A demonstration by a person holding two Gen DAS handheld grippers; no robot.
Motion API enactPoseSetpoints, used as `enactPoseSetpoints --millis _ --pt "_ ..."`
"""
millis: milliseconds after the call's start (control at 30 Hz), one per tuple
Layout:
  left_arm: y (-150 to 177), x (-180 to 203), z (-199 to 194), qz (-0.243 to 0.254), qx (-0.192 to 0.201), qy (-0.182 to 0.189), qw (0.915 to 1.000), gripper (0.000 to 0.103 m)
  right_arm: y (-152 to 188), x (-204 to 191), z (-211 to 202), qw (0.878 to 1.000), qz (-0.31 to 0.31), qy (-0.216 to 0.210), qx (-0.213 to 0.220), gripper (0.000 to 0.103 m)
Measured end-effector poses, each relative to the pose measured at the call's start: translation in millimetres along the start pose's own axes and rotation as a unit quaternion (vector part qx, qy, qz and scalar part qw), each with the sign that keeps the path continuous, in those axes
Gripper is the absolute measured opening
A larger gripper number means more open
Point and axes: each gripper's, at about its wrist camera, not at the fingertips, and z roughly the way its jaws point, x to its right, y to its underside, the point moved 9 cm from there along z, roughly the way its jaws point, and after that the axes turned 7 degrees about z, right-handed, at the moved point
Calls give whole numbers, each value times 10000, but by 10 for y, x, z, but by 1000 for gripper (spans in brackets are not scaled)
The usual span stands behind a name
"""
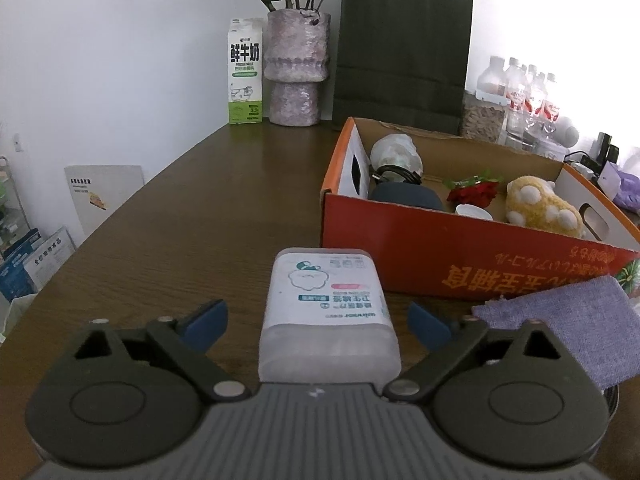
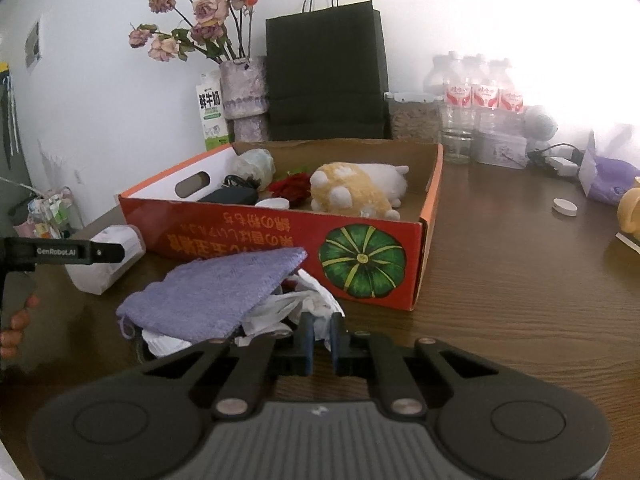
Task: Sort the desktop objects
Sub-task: 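Grasp the white tissue with the right gripper while the left grasps the white package, then lift the package and tissue and carry both over the box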
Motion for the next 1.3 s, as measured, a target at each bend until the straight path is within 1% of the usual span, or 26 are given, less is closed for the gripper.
enactPoseSetpoints --millis 33,100,133,200,267,367,400,433,467,500,533,567,600,633,733,833,900,967,1000,1033,1100,1167,1200,1233,1300 --pt "3 1 6 3 -15 7 10000 86 2 1 5 10000 -9 27 -8 13" --pt "10 3 22 -2 -49 26 10000 84 -2 -7 18 9999 -72 71 -16 18" --pt "10 9 23 6 -51 36 10000 84 -7 -17 25 9999 -105 81 -19 25" --pt "7 16 19 28 -38 44 10000 84 -22 -24 47 9997 -189 142 -11 31" --pt "2 19 25 62 -51 25 10000 84 -43 -24 74 9995 -247 182 -26 34" --pt "-2 22 40 81 -83 18 9999 87 -73 -29 110 9990 -373 248 -35 43" --pt "-2 19 47 89 -91 5 9999 87 -82 -25 116 9988 -407 278 -26 48" --pt "0 19 56 93 -102 8 9999 87 -91 -21 122 9987 -429 290 -16 51" --pt "3 17 67 92 -120 20 9999 87 -97 -19 128 9987 -428 268 -16 51" --pt "9 18 74 95 -130 39 9999 86 -99 -19 135 9989 -416 208 -24 50" --pt "18 19 77 100 -139 65 9998 84 -98 -22 141 9991 -396 135 -39 44" --pt "21 23 81 102 -146 97 9998 76 -91 -27 147 9992 -379 64 -70 39" --pt "22 30 82 95 -149 155 9997 67 -79 -40 156 9993 -362 -48 -126 20" --pt "21 33 81 91 -148 176 9997 67 -66 -54 164 9992 -359 -111 -165 4" --pt "23 47 53 163 -84 186 9997 67 -65 -87 139 9990 -445 -80 -72 2" --pt "12 50 3 184 12 168 9997 67 -87 -84 68 9992 -399 -51 62 1" --pt "6 44 -17 176 40 172 9997 67 -88 -79 43 9992 -396 -30 73 1" --pt "10 27 -29 151 42 153 9998 67 -87 -36 39 9996 -281 -32 48 8" --pt "16 15 -33 135 35 136 9998 67 -93 -12 41 9997 -232 -31 26 17" --pt "23 1 -36 120 27 121 9999 67 -107 12 32 9998 -183 -7 54 31" --pt "32 -17 -36 94 9 112 9999 67 -138 21 27 9996 -256 35 117 41" --pt "39 -27 -39 79 -1 98 9999 67 -164 3 58 9993 -358 70 96 44" --pt "39 -28 -41 81 4 99 9999 67 -172 -16 89 9989 -448 79 59 50" --pt "43 -28 -41 79 3 106 9999 67 -177 -36 122 9984 -554 91 35 53" --pt "44 -23 -40 93 7 124 9999 67 -183 -54 215 9977 -663 119 -53 53"
